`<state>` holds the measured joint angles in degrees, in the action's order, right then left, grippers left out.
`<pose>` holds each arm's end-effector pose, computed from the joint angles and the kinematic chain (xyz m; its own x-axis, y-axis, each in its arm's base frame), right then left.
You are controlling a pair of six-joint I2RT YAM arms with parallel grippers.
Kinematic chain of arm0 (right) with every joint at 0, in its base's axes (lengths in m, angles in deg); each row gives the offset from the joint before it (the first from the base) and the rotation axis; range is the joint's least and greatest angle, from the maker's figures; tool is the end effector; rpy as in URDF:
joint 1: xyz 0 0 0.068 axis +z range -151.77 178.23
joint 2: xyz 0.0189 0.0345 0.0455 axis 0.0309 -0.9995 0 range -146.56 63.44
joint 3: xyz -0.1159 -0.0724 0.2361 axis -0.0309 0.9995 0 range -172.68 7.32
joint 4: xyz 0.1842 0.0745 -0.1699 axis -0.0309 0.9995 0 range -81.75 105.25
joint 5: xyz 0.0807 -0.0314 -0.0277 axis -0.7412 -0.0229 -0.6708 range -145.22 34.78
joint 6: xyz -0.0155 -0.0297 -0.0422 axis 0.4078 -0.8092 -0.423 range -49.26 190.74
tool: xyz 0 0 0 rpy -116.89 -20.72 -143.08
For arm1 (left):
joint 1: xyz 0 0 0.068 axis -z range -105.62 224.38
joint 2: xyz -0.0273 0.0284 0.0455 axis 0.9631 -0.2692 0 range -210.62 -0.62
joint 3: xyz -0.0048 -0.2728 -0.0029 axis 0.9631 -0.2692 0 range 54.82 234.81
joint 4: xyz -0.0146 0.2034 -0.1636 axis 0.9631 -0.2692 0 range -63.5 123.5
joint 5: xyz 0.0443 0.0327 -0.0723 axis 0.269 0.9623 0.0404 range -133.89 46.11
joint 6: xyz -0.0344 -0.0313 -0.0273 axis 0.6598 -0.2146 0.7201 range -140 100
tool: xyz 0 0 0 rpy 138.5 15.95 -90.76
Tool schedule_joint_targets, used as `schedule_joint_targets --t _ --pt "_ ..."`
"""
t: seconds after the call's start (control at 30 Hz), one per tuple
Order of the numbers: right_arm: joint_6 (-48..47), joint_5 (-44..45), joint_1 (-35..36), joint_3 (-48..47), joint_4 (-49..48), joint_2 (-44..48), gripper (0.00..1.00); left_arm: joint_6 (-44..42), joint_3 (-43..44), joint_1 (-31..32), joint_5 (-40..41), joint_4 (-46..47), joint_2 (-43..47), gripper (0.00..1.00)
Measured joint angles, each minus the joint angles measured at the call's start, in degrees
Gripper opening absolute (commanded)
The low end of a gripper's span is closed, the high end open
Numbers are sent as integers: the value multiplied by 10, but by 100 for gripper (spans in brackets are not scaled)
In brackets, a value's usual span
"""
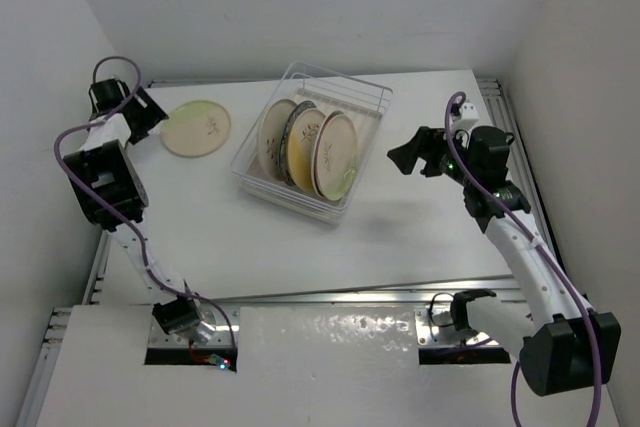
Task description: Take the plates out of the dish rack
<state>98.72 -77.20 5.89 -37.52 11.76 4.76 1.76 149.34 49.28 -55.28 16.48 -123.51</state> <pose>0.2331 0.0448 0.3068 -0.4850 0.3737 -0.7906 -0.2832 0.7883 0.5463 0.4412 0.1990 0.1941 -0.4911 -0.6313 -0.6002 -0.5085 0.7672 -0.3909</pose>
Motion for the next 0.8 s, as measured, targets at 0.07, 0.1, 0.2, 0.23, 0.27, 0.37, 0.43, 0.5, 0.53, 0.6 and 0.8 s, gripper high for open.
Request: schedule_joint_targets --t 0.07,0.1,0.2,0.23,0.27,0.37,0.43,0.5,0.53,0.6,0.8 --pt "-7 5 0 0 7 1 88 -49 1 15 -10 -7 34 72" --pt "-10 7 0 0 9 1 89 -86 9 30 -22 -20 57 72" --pt "-15 10 0 3 11 1 89 -174 51 83 -57 -58 114 71" --pt "-17 10 0 5 10 1 88 -191 64 97 -64 -68 124 71" --pt "-20 10 0 8 10 1 89 -227 92 128 -80 -92 147 71" --pt "-29 9 0 13 15 -1 89 -287 138 198 -105 -145 189 72" --pt "-38 7 0 13 19 -4 89 -320 152 239 -110 -179 208 72" --pt "-46 4 0 14 24 -5 89 -349 155 276 -101 -212 219 72" --pt "-49 3 0 14 25 -5 89 -359 155 296 -93 -229 220 72" --pt "-53 2 0 16 28 -5 89 -372 147 325 -74 -249 220 72" --pt "-56 -4 0 42 31 1 89 -387 110 364 -27 -296 215 71"
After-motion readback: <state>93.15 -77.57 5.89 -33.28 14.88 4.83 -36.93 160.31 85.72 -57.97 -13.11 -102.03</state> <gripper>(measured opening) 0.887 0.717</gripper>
